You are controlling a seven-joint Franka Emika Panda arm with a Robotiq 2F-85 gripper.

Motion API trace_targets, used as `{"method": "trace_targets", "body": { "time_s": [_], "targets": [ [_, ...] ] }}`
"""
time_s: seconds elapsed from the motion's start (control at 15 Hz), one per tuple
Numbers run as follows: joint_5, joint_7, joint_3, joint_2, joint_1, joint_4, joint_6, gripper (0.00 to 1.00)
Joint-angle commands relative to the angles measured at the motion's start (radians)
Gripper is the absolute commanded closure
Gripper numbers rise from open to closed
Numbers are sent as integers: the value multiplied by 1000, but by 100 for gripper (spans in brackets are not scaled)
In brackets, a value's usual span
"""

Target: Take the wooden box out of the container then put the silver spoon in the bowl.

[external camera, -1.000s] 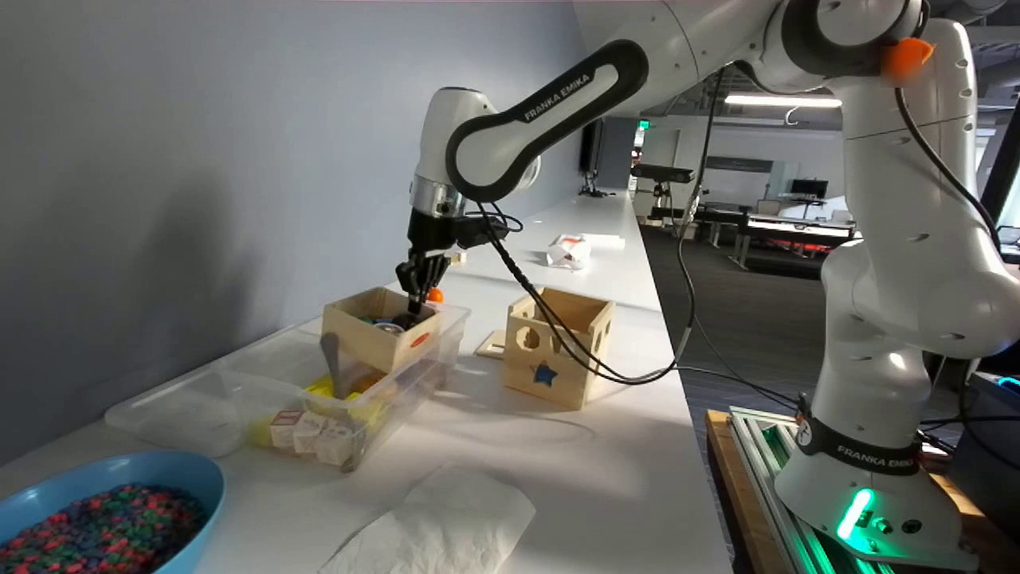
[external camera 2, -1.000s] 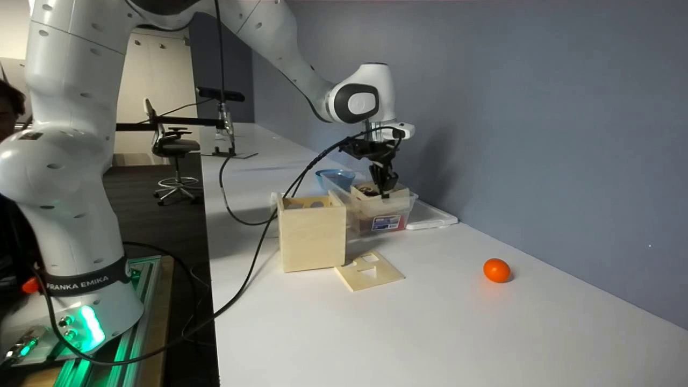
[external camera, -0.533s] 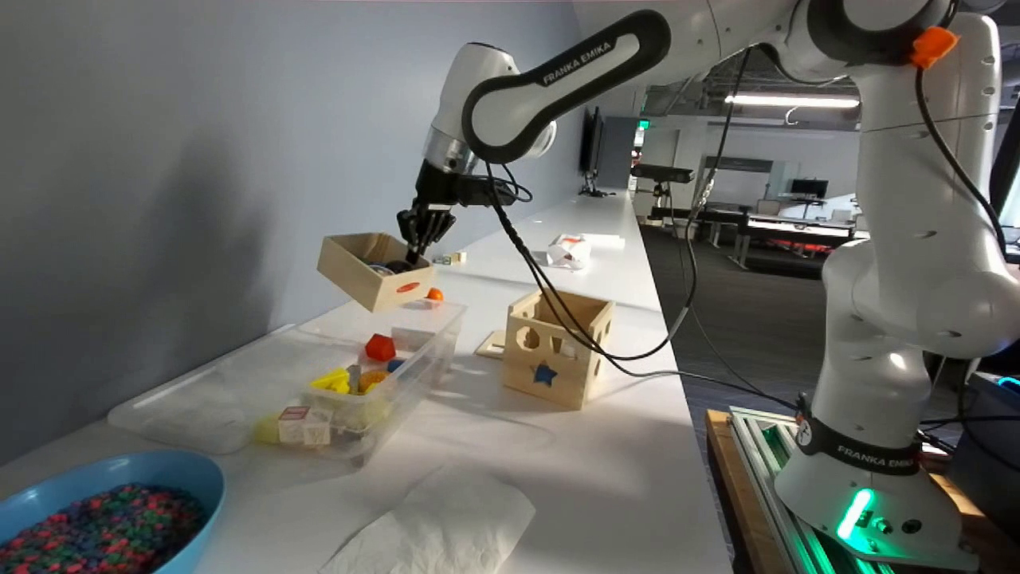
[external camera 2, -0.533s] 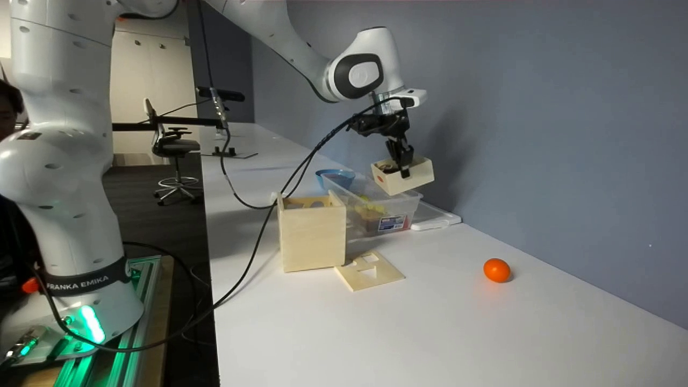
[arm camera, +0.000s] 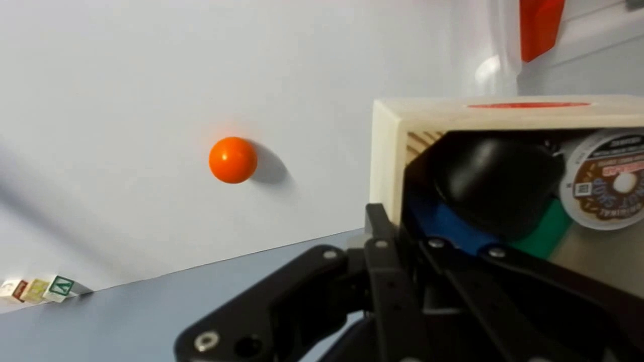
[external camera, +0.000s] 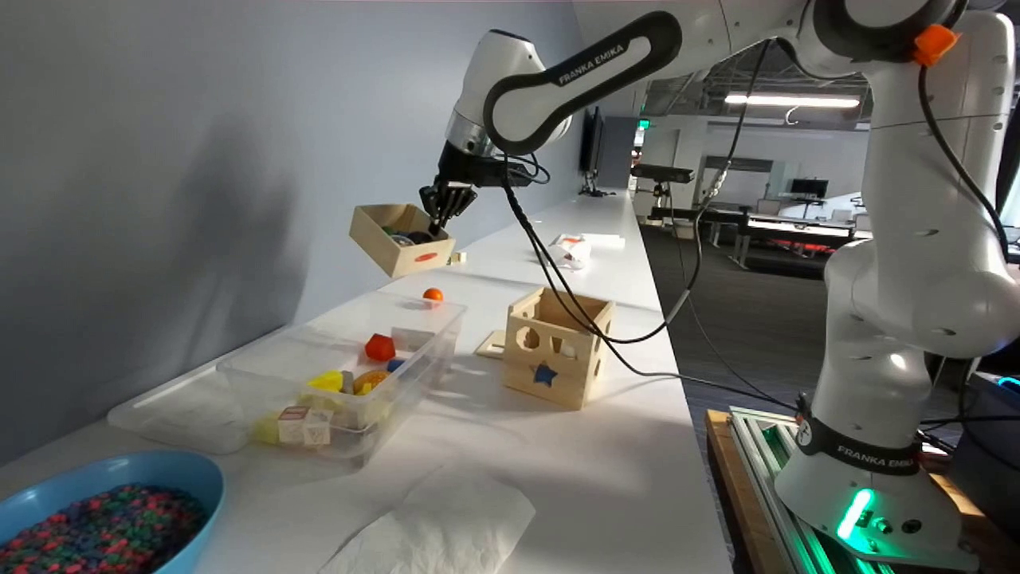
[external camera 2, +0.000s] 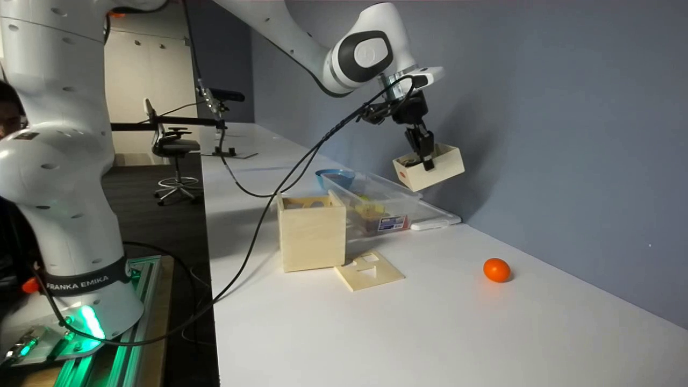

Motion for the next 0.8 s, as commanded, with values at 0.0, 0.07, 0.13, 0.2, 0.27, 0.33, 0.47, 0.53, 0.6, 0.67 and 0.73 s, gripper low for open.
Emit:
{"method": "trace_targets", "body": {
  "time_s": [0.0,0.07,0.13,0.2,0.27,0.33,0.47,0.53,0.6,0.67,0.73],
  "targets": [
    [6,-4,16,3,-10,0,-4,98],
    [4,4,10,13,-16,18,-5,98],
    [8,-3,4,23,-25,37,-13,98],
    [33,-19,-2,34,-40,62,-36,98],
    [54,-27,-10,46,-56,83,-51,98],
    [66,-31,-17,60,-71,106,-67,98],
    [94,-98,-26,87,-106,158,-122,98],
    [109,-167,-26,101,-127,182,-156,98],
    [116,-210,-28,116,-143,203,-188,98],
    [125,-245,-28,127,-157,219,-216,98],
    [134,-286,-24,129,-167,220,-243,98]
  ]
}}
